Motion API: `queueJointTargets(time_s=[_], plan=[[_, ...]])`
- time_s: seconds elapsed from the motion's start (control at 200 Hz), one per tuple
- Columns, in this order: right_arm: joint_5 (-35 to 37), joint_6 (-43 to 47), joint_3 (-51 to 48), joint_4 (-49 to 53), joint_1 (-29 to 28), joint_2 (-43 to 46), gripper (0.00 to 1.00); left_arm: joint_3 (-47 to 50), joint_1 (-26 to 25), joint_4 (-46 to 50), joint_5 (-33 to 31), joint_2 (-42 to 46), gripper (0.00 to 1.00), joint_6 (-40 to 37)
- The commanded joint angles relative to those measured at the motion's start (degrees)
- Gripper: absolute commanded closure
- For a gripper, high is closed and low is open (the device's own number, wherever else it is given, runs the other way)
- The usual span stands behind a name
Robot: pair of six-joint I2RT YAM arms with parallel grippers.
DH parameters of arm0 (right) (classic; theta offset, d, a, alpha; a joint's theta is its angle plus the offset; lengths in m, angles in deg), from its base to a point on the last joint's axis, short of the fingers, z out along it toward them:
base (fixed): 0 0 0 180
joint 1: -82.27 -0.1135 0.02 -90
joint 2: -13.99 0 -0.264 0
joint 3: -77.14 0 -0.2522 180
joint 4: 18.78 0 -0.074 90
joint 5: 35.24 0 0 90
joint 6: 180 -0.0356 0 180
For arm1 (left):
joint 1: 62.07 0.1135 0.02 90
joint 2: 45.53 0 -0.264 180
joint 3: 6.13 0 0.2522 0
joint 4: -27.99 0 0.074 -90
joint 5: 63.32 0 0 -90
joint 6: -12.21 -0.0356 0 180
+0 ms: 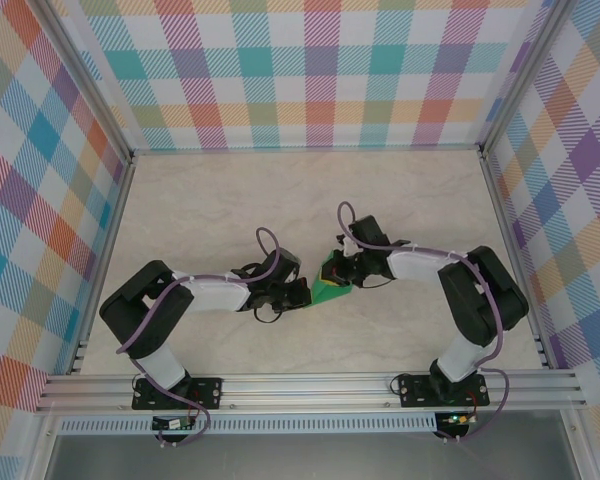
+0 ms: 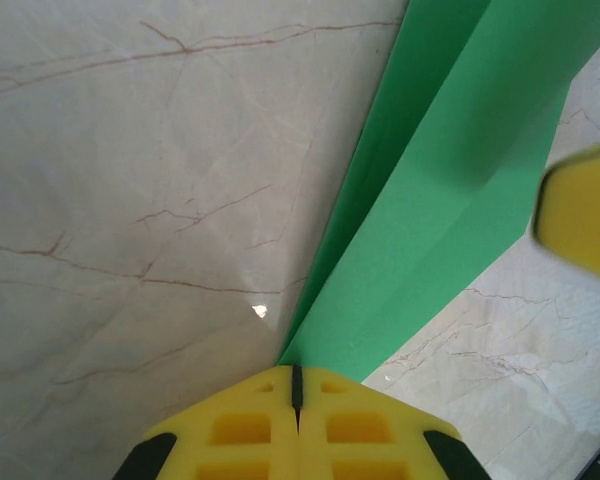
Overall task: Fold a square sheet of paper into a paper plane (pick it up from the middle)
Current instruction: Fourth fold the wing at the center of the table.
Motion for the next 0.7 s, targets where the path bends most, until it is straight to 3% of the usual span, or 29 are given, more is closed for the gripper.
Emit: queueJointTargets(time_s=[0.0,0.41,0.695], plan=[[-1.5,2.5,-0.4,-1.3,-1.8,-1.3,0.97,0.8,0.4,7.2,-2.2,-1.5,1.00,0.4],[-3.5,6.5,-2.9,-6.5,-2.9,-5.3,0.99,0.1,0.4,9.5,-2.7,-1.6,1.00,0.2],[1.6,8.7,-0.7,-2.8,-2.8,-8.2,0.99,-0.1,0.4,11.4,-2.5,-2.7,1.00,0.2]])
